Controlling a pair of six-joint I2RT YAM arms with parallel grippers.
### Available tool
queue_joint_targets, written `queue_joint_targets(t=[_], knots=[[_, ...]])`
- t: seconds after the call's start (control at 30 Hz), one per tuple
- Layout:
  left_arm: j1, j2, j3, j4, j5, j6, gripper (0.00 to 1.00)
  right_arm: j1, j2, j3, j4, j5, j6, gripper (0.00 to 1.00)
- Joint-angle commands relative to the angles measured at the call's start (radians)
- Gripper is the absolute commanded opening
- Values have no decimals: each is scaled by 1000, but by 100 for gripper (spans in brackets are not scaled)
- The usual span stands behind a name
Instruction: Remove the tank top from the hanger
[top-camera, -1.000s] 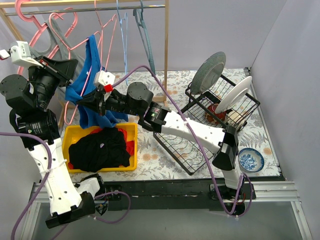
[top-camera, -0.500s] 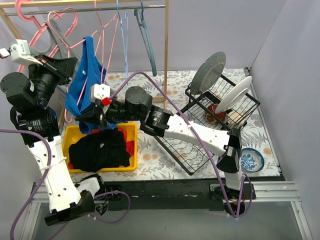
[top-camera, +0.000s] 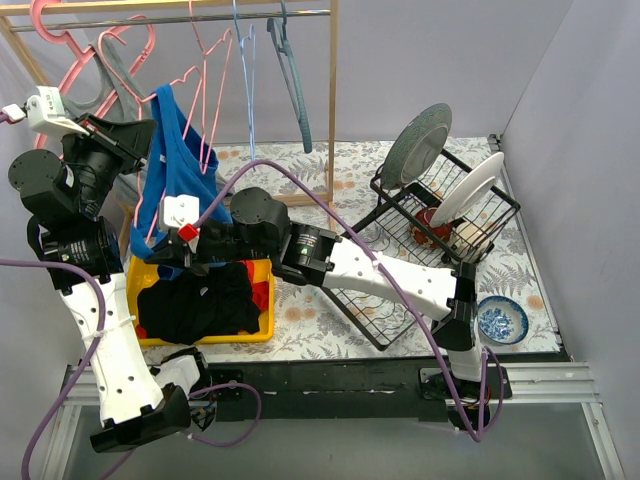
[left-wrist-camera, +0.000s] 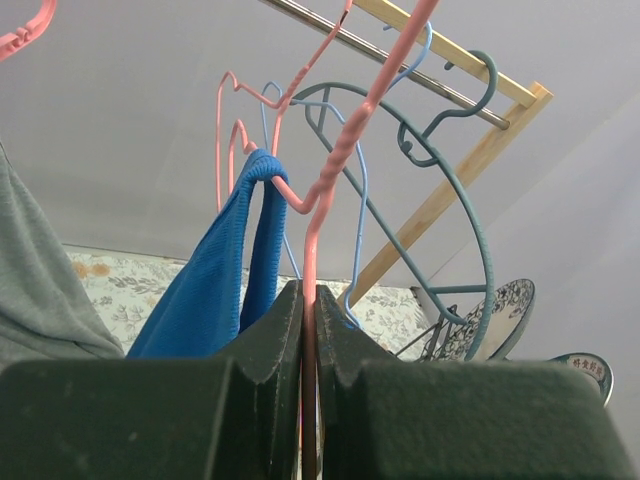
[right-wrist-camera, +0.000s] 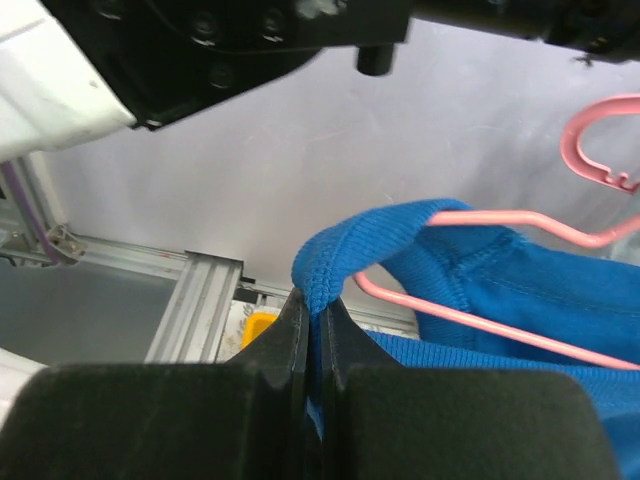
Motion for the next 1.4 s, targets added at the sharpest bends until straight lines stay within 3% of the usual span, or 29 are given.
queue_joint_targets(t=[0.0,0.23,0.4,0.7,0.83,0.93,1.03,1.37], knots=[[0,-18,17,58,-28,-3,0,3,0,40,-18,89,-28,1],[2,1,124,-34,-46,20,0,-10,-63,-114,11,282,-55,1],[2,-9,160,-73,-63,28,0,-51,-73,-151,5,238,6,1],[-22,-166,48,-80,-83,74,0,-97,-89,-148,8,224,69,1],[-85,-219,51,-122,-142,144,0,-143,-119,-115,20,195,98,53],[-136,-240,72,-151,-184,172,0,-155,-144,-110,46,215,83,68],[-187,-265,73,-169,-208,183,0,-158,-153,-87,44,233,80,78],[-254,-348,14,-206,-288,215,0,-158,-202,-141,93,270,101,80]])
